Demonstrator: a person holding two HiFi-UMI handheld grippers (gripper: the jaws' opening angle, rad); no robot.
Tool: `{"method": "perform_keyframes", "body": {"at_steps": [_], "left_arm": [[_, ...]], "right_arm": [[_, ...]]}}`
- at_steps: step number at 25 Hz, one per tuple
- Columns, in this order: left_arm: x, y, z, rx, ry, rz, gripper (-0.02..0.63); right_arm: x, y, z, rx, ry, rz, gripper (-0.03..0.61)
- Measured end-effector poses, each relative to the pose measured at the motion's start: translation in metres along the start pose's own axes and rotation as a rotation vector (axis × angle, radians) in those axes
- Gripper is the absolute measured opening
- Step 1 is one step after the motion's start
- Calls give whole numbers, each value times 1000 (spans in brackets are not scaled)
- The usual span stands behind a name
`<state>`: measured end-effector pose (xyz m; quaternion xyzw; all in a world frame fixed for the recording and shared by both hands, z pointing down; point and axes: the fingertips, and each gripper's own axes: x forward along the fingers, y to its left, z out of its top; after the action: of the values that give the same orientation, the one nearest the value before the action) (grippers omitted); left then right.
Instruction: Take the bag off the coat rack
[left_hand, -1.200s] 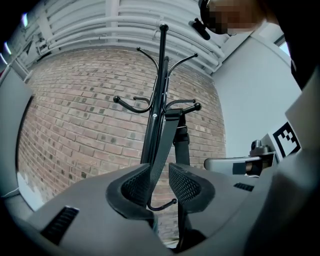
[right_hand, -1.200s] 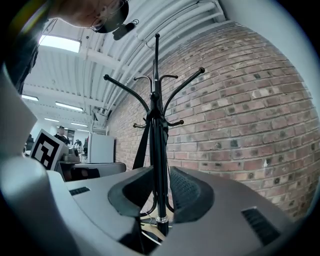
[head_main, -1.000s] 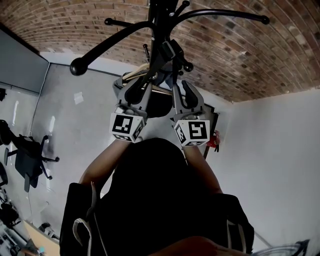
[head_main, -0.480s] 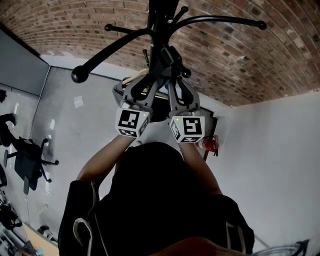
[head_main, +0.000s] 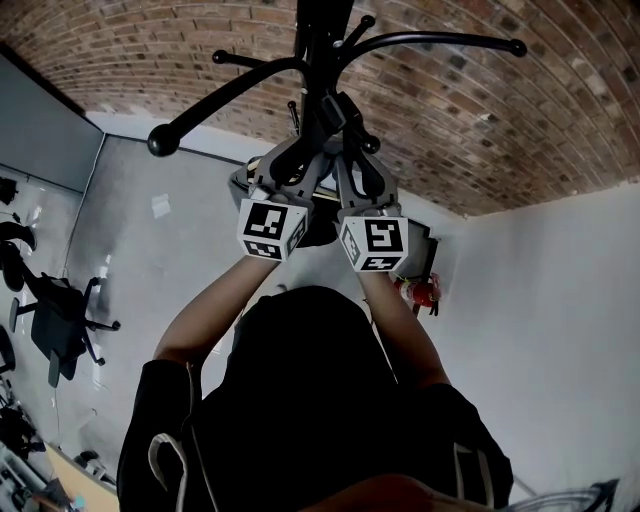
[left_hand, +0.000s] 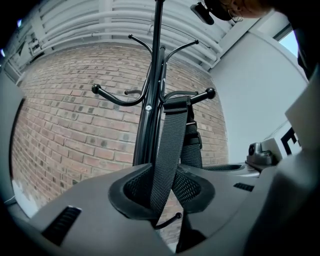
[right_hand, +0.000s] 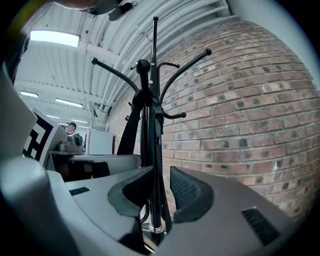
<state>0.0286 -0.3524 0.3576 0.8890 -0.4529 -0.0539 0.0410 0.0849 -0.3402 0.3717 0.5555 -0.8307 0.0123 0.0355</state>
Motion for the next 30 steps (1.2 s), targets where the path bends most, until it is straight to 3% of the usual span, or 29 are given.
{"method": "perform_keyframes", "body": {"at_steps": [5,7,9,14,30], "left_arm": [[2,3,1,2,3,9,106],[2,4,1,-1,4,8,86],[1,4,2,5,9,1,34],[-8,-2,5,-8,9,-28,22],[-28,-3,31,-42,-35,25,21]], "right_arm": [[6,1,-6,-9,22,15,103],[6,0,-6,-13,16,11,35],[4,-2,-4,-20,5,2,25],[-4,-8,-1,-16,-6,-20,23],[-26,-10,15,39,-39,-15,22]]}}
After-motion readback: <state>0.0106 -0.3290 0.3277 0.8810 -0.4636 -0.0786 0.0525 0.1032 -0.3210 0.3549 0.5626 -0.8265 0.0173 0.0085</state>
